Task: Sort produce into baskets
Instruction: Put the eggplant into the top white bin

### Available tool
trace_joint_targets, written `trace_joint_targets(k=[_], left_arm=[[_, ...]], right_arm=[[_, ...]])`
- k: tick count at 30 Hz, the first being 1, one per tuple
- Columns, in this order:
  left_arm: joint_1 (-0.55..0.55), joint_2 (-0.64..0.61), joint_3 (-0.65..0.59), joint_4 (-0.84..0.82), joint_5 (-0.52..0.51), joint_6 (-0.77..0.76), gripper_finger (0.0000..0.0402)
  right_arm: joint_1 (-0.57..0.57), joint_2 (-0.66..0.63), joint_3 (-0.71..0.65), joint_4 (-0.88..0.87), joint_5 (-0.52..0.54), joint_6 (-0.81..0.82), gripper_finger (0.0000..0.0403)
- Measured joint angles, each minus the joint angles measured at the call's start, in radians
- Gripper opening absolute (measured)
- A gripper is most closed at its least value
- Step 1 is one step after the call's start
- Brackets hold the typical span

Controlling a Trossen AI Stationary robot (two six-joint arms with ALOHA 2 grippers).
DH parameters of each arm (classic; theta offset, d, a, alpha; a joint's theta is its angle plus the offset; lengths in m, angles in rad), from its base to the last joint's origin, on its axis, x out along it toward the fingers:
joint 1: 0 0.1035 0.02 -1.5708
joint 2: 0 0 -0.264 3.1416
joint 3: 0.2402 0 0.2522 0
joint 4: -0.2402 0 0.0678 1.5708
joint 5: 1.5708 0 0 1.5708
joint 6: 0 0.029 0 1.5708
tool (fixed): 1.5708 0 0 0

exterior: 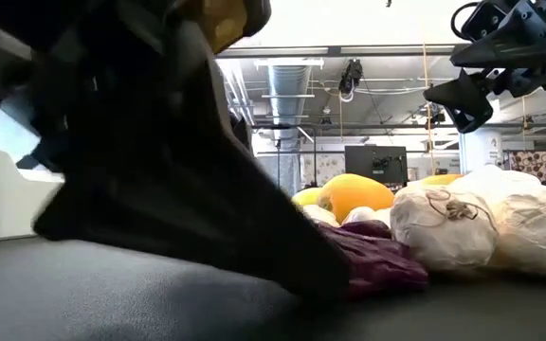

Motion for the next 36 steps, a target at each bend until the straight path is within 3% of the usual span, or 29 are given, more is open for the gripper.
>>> trace_joint_targets(k=[5, 15, 20, 24, 27, 33, 36], left_arm=[[0.004, 0.001, -0.007, -0.003, -0.018, -0.024, 0.0157], [0.008, -0.028, -0.022, -0.033, -0.062, -0.042, 0.0023], [0.008, -0.144, -0.022, -0.191, -0.066, -0.037, 0.0014], [0.003, -0.28, -0.026, -0.409, -0.072, -0.057, 0.0017], [0.002, -0.393, -0.026, -0.678, -0.084, -0.155, 0.0015], [0.002, -0.593, -0.028, -1.307, -0.103, -0.548, 0.0015], [0.002, -0.655, -0.029, -1.571, -0.053, -0.752, 0.0015]], right_arm=[[0.0, -0.005, 0.0, 0.001, 0.0, 0.059, 0.0238], [0.002, -0.004, 0.0, 0.0, -0.006, 0.097, 0.0238], [0.002, -0.004, 0.0, 0.001, -0.007, 0.044, 0.0238], [0.002, -0.003, 0.0, 0.001, -0.007, 0.05, 0.0238], [0.004, 0.005, 0.0, 0.004, -0.007, 0.052, 0.0238], [0.024, 0.066, 0.0, 0.006, 0.009, 0.035, 0.0238], [0.022, 0.11, 0.001, 0.0, 0.043, 0.02, 0.0238]])
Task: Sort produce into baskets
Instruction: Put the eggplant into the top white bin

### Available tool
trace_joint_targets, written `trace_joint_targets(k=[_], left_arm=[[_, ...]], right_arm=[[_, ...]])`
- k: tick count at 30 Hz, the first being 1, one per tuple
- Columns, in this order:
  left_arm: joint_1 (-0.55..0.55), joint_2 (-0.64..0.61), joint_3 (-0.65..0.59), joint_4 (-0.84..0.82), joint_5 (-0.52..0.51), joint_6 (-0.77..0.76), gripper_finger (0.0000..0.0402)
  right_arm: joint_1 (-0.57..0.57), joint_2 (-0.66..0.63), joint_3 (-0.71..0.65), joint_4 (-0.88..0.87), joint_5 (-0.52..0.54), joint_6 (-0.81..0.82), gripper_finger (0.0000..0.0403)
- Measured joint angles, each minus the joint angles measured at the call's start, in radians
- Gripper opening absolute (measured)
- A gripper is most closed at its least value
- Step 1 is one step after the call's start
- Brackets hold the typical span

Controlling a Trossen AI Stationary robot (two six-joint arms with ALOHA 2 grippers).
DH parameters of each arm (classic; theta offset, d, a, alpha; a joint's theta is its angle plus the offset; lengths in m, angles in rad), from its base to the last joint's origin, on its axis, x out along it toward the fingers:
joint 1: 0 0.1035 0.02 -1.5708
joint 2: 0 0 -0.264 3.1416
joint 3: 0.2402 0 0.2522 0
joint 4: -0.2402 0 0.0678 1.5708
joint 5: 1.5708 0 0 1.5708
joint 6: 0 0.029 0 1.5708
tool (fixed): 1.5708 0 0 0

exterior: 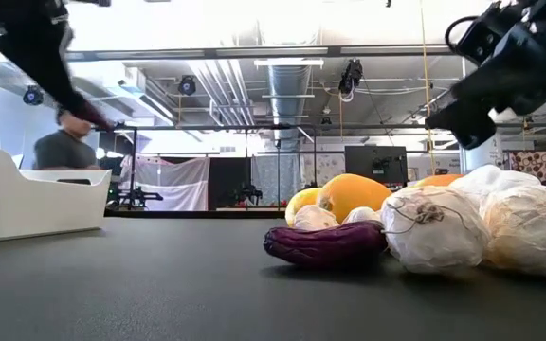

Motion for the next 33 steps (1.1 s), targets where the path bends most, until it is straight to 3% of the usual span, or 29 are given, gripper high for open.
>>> trace_joint_targets(k=[2, 6, 13, 18, 22, 27, 33], left_arm=[[0.001, -0.032, -0.008, -0.099, 0.027, -0.085, 0.0015], [0.001, -0.076, -0.051, -0.122, 0.088, -0.157, 0.0015], [0.022, -0.147, -0.21, -0.145, 0.152, -0.309, 0.0015], [0.078, -0.217, -0.365, -0.041, 0.266, -0.378, 0.0015], [0.119, -0.248, -0.451, 0.108, 0.279, -0.364, 0.0015], [0.127, -0.22, -0.428, 0.092, 0.27, -0.33, 0.0024], [0.127, -0.202, -0.43, 0.073, 0.271, -0.332, 0.0075]], right_arm=[[-0.003, 0.034, 0.011, -0.01, 0.021, -0.03, 0.0238], [-0.003, 0.115, 0.061, -0.045, 0.045, -0.083, 0.0238], [-0.004, 0.243, 0.245, -0.342, 0.066, -0.147, 0.0238], [-0.01, 0.297, 0.371, -0.544, 0.066, -0.18, 0.0238], [-0.028, 0.33, 0.414, -0.618, 0.064, -0.186, 0.0239], [-0.048, 0.351, 0.422, -0.64, 0.063, -0.198, 0.0268], [-0.071, 0.367, 0.422, -0.647, 0.054, -0.238, 0.0322]])
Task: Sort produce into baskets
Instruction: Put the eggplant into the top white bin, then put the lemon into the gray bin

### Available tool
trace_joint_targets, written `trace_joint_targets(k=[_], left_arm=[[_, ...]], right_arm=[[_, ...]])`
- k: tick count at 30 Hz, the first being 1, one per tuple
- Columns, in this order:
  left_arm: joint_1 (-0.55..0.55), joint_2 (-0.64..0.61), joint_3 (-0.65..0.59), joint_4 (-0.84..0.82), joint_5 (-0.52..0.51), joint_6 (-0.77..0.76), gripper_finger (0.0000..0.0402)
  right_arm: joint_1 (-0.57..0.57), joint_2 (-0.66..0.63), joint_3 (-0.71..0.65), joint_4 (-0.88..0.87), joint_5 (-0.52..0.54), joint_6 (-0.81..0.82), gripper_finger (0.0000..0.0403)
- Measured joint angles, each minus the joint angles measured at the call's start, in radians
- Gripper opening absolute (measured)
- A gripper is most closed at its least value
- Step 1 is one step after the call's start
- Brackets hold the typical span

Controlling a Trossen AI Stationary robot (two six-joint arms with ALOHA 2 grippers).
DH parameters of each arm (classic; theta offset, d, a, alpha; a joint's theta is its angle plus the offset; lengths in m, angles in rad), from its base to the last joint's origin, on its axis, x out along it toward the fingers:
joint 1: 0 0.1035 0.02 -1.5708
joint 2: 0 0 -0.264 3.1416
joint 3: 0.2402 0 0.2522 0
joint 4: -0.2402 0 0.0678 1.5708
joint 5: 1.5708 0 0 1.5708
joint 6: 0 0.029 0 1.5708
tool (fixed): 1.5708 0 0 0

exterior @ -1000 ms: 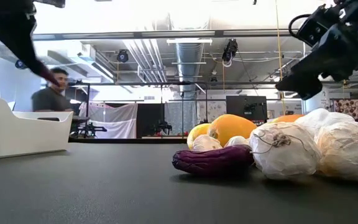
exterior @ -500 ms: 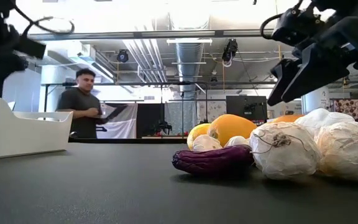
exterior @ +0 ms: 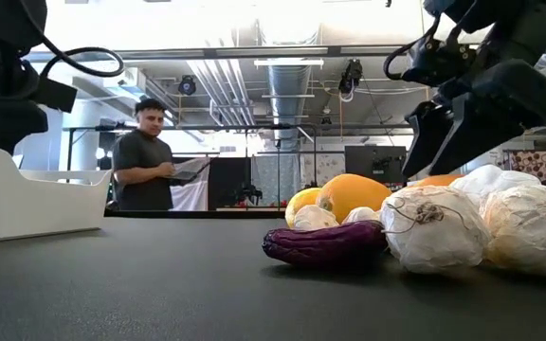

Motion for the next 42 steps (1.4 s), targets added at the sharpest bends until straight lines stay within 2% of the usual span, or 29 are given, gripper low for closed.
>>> trace_joint_targets(k=[7, 11, 15, 19, 26, 32, 37, 39, 42], left_arm=[[-0.001, -0.004, 0.09, -0.163, -0.037, -0.009, 0.0153], [-0.008, -0.005, 0.189, -0.183, -0.215, 0.009, 0.0191], [-0.028, 0.001, 0.263, -0.086, -0.425, 0.121, 0.0211], [-0.051, 0.009, 0.282, 0.073, -0.608, 0.229, 0.0214], [-0.071, 0.087, 0.269, 0.362, -0.809, 0.375, 0.0215], [-0.07, 0.192, 0.268, 0.453, -0.89, 0.411, 0.0215], [-0.071, 0.262, 0.267, 0.526, -0.902, 0.408, 0.021], [-0.071, 0.284, 0.267, 0.559, -0.902, 0.41, 0.0204], [-0.071, 0.315, 0.267, 0.588, -0.902, 0.419, 0.0194]], right_arm=[[-0.011, 0.013, 0.0, -0.004, -0.044, -0.019, 0.034], [-0.029, 0.05, 0.0, 0.003, -0.045, -0.02, 0.0337], [-0.037, 0.102, 0.0, 0.012, -0.048, -0.02, 0.0331], [-0.038, 0.145, 0.0, 0.047, -0.052, -0.028, 0.0325], [-0.038, 0.198, 0.0, 0.109, -0.045, -0.039, 0.0309], [-0.042, 0.192, 0.0, 0.105, -0.043, -0.02, 0.0272], [-0.054, 0.129, 0.0, 0.082, -0.036, 0.001, 0.0243], [-0.063, 0.087, 0.022, 0.007, -0.004, 0.007, 0.0241], [-0.099, 0.02, 0.098, -0.171, 0.106, 0.046, 0.0243]])
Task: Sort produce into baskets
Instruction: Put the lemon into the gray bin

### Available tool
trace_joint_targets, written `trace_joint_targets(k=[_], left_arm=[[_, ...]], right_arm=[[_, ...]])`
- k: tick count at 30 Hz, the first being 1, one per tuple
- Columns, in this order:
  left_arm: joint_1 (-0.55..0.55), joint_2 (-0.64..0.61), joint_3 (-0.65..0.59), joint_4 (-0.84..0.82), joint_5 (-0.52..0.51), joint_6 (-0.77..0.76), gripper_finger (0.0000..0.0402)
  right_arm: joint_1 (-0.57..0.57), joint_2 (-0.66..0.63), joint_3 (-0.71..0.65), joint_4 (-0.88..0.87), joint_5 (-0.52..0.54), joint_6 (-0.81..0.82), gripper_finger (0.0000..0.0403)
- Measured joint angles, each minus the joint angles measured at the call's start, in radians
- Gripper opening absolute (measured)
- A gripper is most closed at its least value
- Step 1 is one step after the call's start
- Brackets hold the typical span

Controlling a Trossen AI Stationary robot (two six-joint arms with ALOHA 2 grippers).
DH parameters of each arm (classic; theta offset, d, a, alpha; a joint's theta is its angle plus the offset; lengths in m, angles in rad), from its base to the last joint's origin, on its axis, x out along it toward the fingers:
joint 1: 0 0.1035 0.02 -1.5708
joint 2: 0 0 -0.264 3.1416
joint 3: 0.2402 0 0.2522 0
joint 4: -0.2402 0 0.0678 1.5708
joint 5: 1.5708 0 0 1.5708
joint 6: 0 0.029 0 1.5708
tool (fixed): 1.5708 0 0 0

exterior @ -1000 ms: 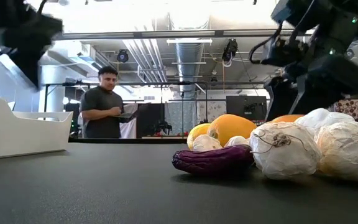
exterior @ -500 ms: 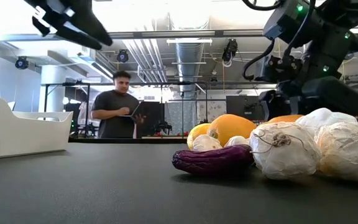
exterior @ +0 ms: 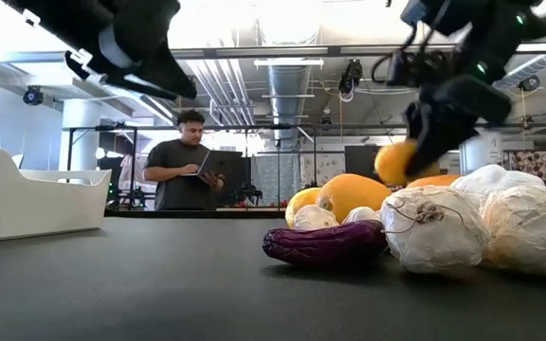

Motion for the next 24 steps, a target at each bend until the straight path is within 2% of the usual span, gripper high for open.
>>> trace_joint_targets(k=[5, 10, 14, 20, 24], left_arm=[[0.005, 0.059, 0.0, 0.005, -0.033, 0.0, 0.0179], [0.006, 0.093, 0.0, 0.001, -0.052, 0.019, 0.017], [0.006, 0.106, 0.0, -0.011, -0.064, 0.026, 0.0166], [0.006, 0.105, 0.0, -0.037, -0.068, 0.036, 0.0166], [0.007, 0.105, 0.0, -0.047, -0.078, 0.045, 0.0166]], right_arm=[[-0.123, -0.071, 0.154, -0.362, 0.2, 0.148, 0.0239], [-0.325, -0.084, 0.273, -0.642, 0.253, 0.207, 0.0242], [-0.524, -0.062, 0.317, -0.718, 0.245, 0.205, 0.024], [-0.78, 0.035, 0.353, -0.736, 0.233, 0.149, 0.024], [-0.886, 0.135, 0.375, -0.73, 0.145, 0.117, 0.0241]])
